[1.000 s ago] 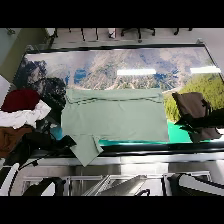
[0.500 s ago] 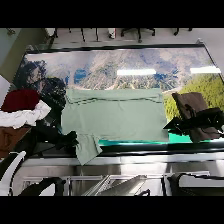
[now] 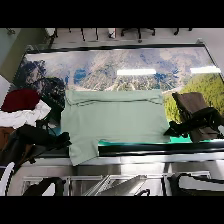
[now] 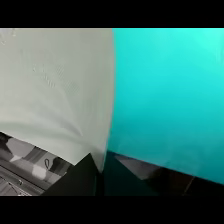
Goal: Fold the shirts.
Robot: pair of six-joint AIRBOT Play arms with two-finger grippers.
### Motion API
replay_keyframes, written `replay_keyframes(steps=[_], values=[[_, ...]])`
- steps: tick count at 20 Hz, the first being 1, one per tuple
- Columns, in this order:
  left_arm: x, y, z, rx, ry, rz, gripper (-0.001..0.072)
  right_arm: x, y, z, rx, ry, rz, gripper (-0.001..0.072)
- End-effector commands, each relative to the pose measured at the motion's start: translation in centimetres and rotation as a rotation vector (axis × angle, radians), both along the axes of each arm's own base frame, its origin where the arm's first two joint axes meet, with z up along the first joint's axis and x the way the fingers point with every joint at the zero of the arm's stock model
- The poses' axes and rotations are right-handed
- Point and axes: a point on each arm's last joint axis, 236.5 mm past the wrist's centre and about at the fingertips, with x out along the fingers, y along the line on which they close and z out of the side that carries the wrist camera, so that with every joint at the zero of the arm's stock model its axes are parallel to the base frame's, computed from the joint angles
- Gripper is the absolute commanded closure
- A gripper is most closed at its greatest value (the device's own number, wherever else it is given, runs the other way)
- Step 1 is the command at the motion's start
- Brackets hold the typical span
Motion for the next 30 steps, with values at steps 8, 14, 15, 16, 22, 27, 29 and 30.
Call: replay_keyframes(steps=[8,14,15,16,22,27,29,30], values=[[1.5,3.5,3.6,0.154,-0.078,-0.032,0.0695,2.9,-2.0,4.4,-0.133,-0.155,-0.106,0.0695],[14.6,4.4,6.8,0.153,-0.227,-0.005,0.0695,14.7,-1.1,8.3,-0.131,-0.428,-0.140,0.0695],[16.6,4.4,6.8,0.152,-0.240,-0.004,0.0695,16.0,-0.8,7.6,-0.126,-0.429,-0.138,0.0694],[18.4,4.3,6.5,0.156,-0.252,-0.010,0.0694,16.9,-0.6,6.7,-0.123,-0.421,-0.144,0.0695],[25.6,1.6,1.5,0.154,-0.239,-0.102,0.0694,18.7,-0.7,0.7,-0.119,-0.331,-0.169,0.0693],[26.9,0.5,-1.6,0.143,-0.175,-0.135,0.0693,19.2,-0.9,0.8,-0.125,-0.354,-0.143,0.0550],[27.1,-0.4,-1.4,0.136,-0.164,-0.162,0.0150,19.5,-1.9,2.0,-0.144,-0.367,-0.110,0.0338],[27.2,-0.8,-0.9,0.134,-0.163,-0.172,0.0018,19.7,-2.9,2.5,-0.177,-0.377,-0.083,0.0338]])
